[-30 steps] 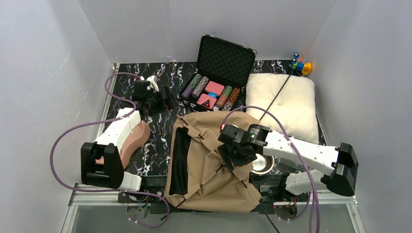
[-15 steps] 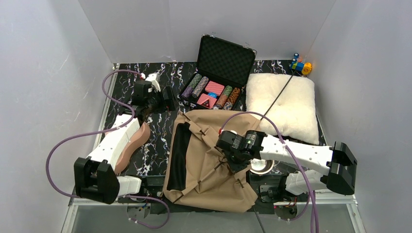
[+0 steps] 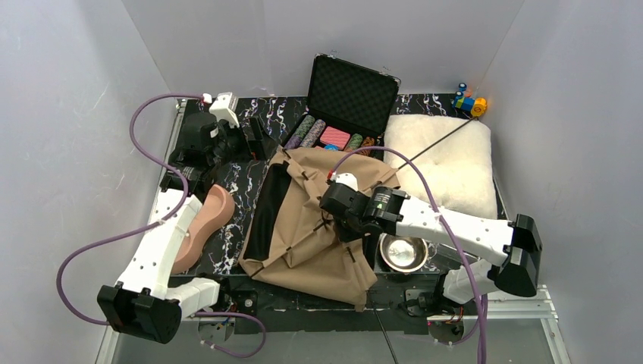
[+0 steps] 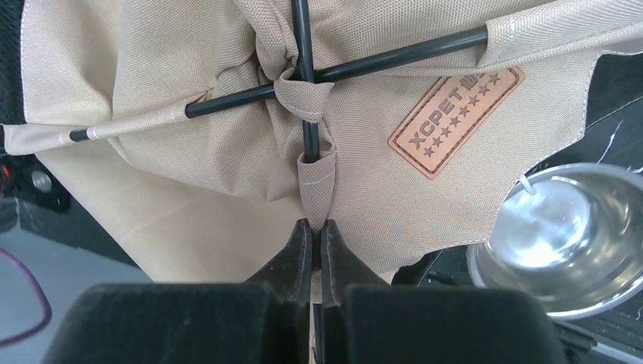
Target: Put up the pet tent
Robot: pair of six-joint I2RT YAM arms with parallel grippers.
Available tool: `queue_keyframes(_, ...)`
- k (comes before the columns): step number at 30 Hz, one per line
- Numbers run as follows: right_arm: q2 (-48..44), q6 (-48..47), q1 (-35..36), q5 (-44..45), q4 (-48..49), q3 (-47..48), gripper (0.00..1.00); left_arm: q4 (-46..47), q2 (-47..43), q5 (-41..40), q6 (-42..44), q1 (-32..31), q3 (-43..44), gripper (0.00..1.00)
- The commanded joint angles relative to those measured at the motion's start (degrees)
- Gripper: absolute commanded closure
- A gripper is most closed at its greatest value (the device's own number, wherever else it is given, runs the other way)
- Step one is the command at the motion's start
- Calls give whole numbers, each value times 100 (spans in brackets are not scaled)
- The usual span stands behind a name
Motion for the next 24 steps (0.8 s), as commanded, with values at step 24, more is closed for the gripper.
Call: queue_keyframes(24,884,-902,-874,1630,1547,1431,99,-1949,-911,260,209,5,1044,2)
